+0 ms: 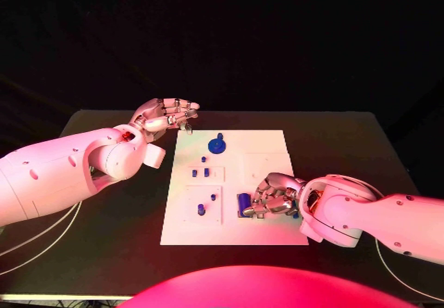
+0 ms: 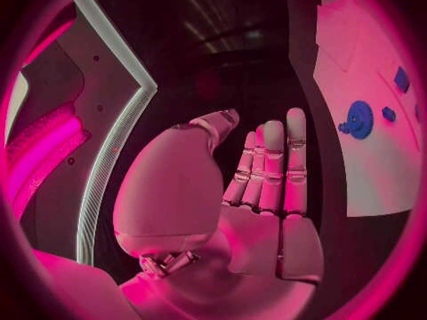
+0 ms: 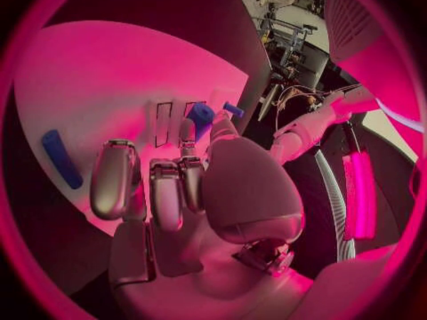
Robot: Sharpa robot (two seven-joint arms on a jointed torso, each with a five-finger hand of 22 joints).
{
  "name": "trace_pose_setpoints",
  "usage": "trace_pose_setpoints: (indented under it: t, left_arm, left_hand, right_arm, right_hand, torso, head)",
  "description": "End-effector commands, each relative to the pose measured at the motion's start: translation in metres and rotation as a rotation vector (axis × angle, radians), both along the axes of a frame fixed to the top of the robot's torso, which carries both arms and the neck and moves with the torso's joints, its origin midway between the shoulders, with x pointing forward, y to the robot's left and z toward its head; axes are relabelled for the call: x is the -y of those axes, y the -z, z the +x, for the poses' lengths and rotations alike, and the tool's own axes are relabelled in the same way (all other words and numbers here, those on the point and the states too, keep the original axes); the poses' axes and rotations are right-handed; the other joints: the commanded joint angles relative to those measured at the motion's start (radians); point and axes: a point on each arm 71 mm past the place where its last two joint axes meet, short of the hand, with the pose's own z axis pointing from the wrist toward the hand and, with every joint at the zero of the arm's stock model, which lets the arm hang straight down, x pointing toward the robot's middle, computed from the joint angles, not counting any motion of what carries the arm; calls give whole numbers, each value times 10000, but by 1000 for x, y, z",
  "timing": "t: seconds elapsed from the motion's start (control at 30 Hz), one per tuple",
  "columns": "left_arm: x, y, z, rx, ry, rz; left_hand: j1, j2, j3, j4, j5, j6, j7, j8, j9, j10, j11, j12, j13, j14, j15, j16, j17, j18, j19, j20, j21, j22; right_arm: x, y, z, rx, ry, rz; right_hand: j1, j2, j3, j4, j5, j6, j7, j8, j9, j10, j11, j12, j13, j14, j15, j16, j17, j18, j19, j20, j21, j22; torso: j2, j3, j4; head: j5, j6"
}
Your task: Assemble the parts on the task board
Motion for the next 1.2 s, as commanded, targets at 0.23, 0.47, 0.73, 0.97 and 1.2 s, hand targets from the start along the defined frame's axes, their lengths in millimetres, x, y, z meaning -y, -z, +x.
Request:
trace_pose_setpoints:
  t: [0.23,0.47,0.73,0.97,1.2]
  left_arm:
    - [1,-1,0,51,86,-43]
    - [1,-1,0,54,69,-32]
    - [0,-1,0,54,69,-30]
    - [0,-1,0,53,65,-26]
    - [0,-1,0,55,72,-30]
  left_hand:
    - [38,72,-17,70,49,-70,154,32,-17,-51,7,45,-23,-49,12,46,-23,145,34,57,-63,-18]
    - [38,72,-17,70,49,-70,154,32,-17,-51,7,45,-23,-49,12,46,-23,145,34,57,-63,-18]
    - [38,72,-17,70,49,-70,154,32,-17,-51,7,45,-23,-49,12,46,-23,145,34,57,-63,-18]
    - [38,72,-17,70,49,-70,154,32,-17,-51,7,45,-23,-49,12,46,-23,145,34,57,-63,-18]
    - [38,72,-17,70,49,-70,154,32,-17,-51,7,45,-23,-49,12,46,-23,145,34,57,-63,-18]
  right_arm:
    - [1,1,5,446,-36,-380]
    - [-1,1,4,402,-281,-448]
    - [-1,1,3,395,-410,-418]
    - [0,-1,-1,438,-419,-304]
    - [-1,-1,-3,377,-515,-302]
  right_hand:
    - [4,257,62,62,-16,-22,-35,16,48,237,-83,-71,1380,949,-99,50,2152,-66,177,-83,-12,1798]
    - [112,183,75,14,-26,-42,-41,10,73,225,-90,-93,1366,948,-106,48,2145,-60,169,-89,-46,1790]
    - [166,88,58,0,-34,-53,-37,4,90,221,-88,-101,1363,944,-107,42,2128,-57,163,-91,-66,1786]
    - [182,7,32,7,-40,-54,-30,3,105,222,-84,-100,1368,945,-105,44,2133,-55,158,-91,-83,1782]
    - [193,-49,16,10,-41,-51,-29,3,115,230,-81,-86,1381,944,-103,42,2129,-59,163,-90,-63,1787]
  torso:
    - [3,3,-4]
    - [-5,1,-19]
    - [-10,-4,-11]
    - [-7,-8,-5]
    - [-8,-6,-18]
  head:
    - [28,-33]
    - [35,-43]
    - [25,-52]
    - [18,-54]
    - [10,-56]
